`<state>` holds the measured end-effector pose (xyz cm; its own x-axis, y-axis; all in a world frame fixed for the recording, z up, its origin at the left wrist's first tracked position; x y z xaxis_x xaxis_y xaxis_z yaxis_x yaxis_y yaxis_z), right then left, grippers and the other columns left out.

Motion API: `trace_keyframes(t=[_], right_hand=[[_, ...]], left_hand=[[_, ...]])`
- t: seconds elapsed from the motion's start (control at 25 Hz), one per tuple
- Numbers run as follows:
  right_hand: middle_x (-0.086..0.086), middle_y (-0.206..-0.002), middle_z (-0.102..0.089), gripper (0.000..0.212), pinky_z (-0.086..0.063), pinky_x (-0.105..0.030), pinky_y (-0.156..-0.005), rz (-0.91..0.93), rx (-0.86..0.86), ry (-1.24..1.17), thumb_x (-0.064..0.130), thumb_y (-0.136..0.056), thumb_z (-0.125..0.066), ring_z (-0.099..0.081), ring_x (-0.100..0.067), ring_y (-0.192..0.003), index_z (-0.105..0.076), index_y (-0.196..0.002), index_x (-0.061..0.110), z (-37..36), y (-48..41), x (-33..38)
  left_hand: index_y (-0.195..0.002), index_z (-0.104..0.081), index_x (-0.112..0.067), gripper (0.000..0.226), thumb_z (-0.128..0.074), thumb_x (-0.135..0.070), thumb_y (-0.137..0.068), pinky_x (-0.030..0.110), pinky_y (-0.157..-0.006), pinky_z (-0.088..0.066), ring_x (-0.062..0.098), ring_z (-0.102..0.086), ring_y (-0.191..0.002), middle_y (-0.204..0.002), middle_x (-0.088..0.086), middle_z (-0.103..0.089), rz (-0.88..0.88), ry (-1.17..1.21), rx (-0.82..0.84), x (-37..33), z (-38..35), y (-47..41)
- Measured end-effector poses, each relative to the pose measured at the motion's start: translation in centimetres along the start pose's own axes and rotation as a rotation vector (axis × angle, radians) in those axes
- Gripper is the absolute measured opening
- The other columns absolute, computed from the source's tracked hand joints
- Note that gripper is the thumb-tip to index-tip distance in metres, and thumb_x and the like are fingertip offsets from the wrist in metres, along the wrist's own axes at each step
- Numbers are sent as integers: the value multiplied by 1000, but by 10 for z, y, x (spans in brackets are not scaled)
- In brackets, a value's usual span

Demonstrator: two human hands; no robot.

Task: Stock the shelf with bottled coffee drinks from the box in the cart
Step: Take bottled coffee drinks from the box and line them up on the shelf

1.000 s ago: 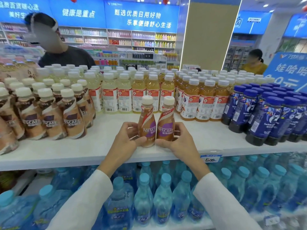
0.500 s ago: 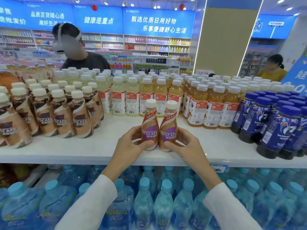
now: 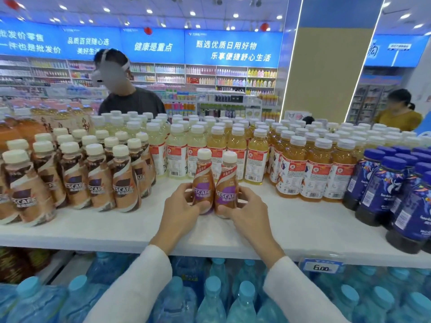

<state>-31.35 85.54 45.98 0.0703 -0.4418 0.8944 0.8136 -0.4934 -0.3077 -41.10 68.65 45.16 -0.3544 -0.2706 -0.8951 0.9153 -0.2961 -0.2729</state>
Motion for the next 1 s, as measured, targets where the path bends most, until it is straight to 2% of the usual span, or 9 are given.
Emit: trace_keyframes(t=[0.08,0.16,0.44,0.56,0.72,0.88,1.0], right_hand=[[6,-121,-71,66,-57,-36,-96,-5,12,-24,20,-74,-90,-67,-12,-107,-61,-134,22,-21,-23,3],[3,-122,-70,64,-56,-39,-98,-23,-4,-40,18,-76,-88,-67,-16,-110,-61,-133,20,-39,-45,0],[3,-123,-69,63,-55,-41,-100,-11,-54,-42,19,-79,-86,-65,-15,-110,-58,-135,24,-66,-80,-16],[5,-121,-69,64,-55,-42,-99,3,-42,-51,21,-79,-85,-67,-15,-108,-58,-137,26,-67,-83,-20],[8,-123,-68,69,-55,-37,-99,8,-3,-50,20,-82,-83,-66,-13,-110,-53,-143,28,-69,-85,-21],[11,-128,-66,76,-50,-12,-84,15,47,-34,18,-87,-79,-63,-1,-104,-43,-152,32,-72,-88,-20],[13,-128,-64,77,-48,-15,-87,11,68,-25,20,-89,-77,-61,-3,-106,-38,-154,34,-74,-89,-21]], left_hand=[[-131,-60,-23,55,-84,-21,-81,29,-90,-53,10,-66,-103,-117,-8,-67,-6,7,-17,5,9,-25],[-131,-61,-22,53,-82,-16,-83,38,-96,-55,16,-67,-107,-115,-7,-68,-8,29,-32,12,13,-45],[-125,-59,-31,46,-78,-18,-85,32,-90,-54,10,-66,-103,-109,-13,-67,-44,30,-101,32,9,-78],[-134,-58,-25,50,-77,-21,-87,31,-92,-51,14,-64,-108,-121,-7,-67,-47,7,-99,35,8,-81],[-141,-54,-23,55,-74,-23,-91,40,-103,-51,20,-60,-120,-133,1,-62,-38,-44,-101,34,7,-81],[-144,-52,-24,59,-76,-25,-90,48,-106,-51,21,-59,-123,-137,1,-61,-8,-49,-131,35,8,-81],[-141,-55,-22,60,-79,-26,-87,47,-103,-53,20,-62,-118,-132,2,-63,0,-32,-148,37,10,-81]])
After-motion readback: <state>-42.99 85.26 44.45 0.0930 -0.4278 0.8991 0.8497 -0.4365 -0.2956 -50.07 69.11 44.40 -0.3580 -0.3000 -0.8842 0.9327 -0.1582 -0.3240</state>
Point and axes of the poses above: each hand's wrist, its own y-axis away from the middle knuckle, its own z-axis out of the back of the hand, x = y × z, the point moved 6 cm from there along -y, towards the middle knuckle
